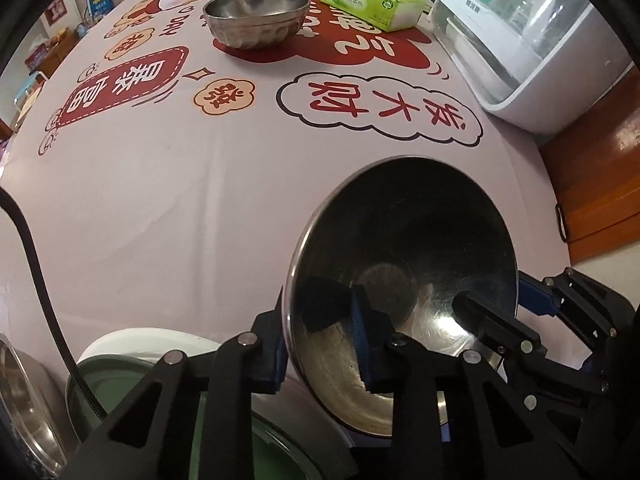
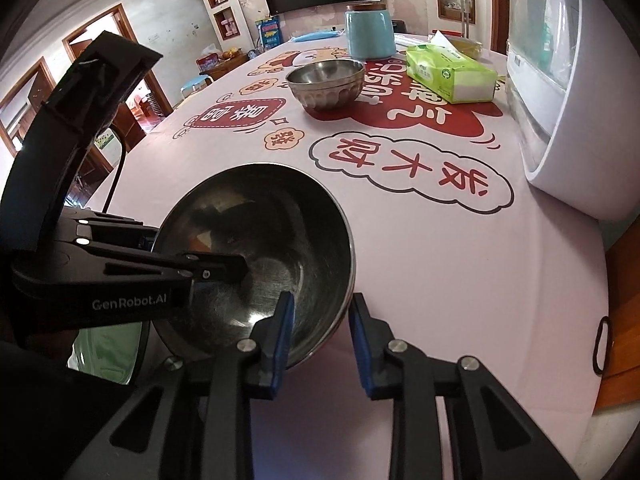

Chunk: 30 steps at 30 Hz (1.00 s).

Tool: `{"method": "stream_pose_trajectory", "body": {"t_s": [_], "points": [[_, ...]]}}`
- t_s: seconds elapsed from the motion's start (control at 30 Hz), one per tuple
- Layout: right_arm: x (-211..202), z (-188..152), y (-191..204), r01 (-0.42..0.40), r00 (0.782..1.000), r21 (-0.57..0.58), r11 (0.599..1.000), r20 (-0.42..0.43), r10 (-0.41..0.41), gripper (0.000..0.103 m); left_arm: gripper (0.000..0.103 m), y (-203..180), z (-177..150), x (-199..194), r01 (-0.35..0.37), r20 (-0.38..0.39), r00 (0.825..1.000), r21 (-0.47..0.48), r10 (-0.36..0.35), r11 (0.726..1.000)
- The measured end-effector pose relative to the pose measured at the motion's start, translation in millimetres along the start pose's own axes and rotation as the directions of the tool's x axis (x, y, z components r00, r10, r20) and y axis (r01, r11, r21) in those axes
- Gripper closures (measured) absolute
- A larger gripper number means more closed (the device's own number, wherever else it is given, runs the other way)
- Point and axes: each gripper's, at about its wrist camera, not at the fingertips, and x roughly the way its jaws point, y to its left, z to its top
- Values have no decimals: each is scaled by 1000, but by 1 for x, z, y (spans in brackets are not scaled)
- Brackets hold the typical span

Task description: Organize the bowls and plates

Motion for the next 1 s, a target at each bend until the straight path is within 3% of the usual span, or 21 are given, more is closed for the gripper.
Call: {"method": "stream_pose_trajectory", "body": {"t_s": [0.5,1.0], "points": [[-10,-1,2,48,999,-7,999,8,-48,89,80,2,-6,-11,26,27,999,-8,-26,1000],[-48,-1,32,107,989,-73,992,109,-99,90,83,9,-28,-69,51,179,982,7,-52,999]]}}
